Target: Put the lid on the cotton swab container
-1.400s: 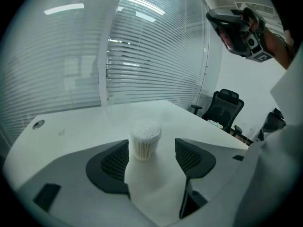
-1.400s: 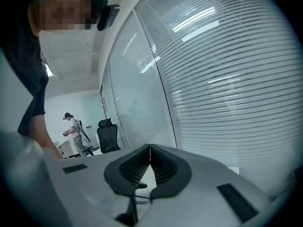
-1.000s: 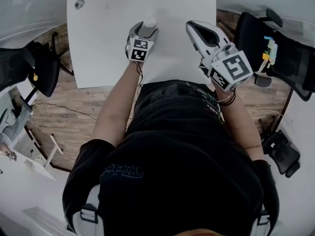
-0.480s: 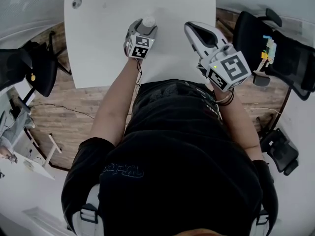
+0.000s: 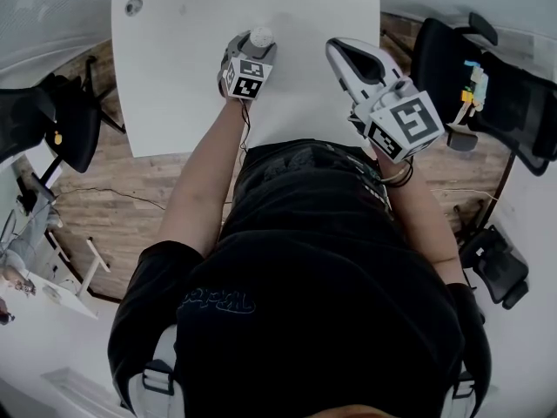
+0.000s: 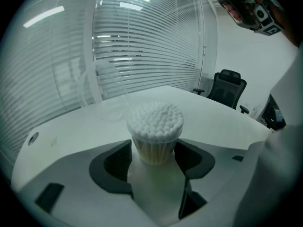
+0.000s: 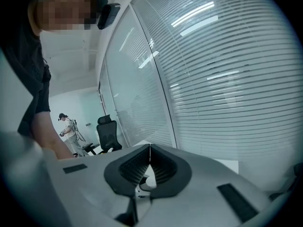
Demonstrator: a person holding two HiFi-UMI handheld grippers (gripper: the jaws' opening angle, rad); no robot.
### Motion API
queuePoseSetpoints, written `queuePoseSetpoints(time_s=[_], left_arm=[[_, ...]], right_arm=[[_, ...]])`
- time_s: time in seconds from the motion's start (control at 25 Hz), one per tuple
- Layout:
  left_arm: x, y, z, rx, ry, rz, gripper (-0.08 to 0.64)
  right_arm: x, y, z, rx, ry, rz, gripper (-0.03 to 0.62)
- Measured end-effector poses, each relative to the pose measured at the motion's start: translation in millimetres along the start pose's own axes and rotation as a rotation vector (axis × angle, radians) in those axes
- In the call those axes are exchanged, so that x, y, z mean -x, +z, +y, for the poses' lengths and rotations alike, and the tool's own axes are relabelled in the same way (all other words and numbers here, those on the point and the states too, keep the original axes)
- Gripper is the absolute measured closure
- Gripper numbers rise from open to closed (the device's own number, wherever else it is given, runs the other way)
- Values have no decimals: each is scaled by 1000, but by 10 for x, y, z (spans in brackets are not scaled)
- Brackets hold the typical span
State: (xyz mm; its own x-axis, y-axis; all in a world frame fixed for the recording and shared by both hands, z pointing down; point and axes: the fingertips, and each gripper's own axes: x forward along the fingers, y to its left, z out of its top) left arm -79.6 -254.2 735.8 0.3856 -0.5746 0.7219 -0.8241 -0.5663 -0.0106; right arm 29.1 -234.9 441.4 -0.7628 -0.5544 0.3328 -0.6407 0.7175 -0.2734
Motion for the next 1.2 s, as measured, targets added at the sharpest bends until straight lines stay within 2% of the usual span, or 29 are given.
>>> queuePoseSetpoints(time_s=[0.12, 0.56, 0.88, 1.08, 1.2], left_arm=[[5, 2, -23, -4, -12, -4, 288], [49, 4, -30, -8, -42, 8, 299], [315, 158, -95, -54, -99, -2, 301], [604, 304, -172, -114, -151, -19, 301], [779, 317, -261, -144, -195, 2, 301]], right_arm=[[32, -11, -20, -2, -13, 3, 569], [108, 30, 32, 14, -14, -11, 569], [227, 76, 108, 17, -23, -30, 569], [328, 53, 158, 19, -22, -34, 569], [384, 15, 199, 13, -26, -36, 569]])
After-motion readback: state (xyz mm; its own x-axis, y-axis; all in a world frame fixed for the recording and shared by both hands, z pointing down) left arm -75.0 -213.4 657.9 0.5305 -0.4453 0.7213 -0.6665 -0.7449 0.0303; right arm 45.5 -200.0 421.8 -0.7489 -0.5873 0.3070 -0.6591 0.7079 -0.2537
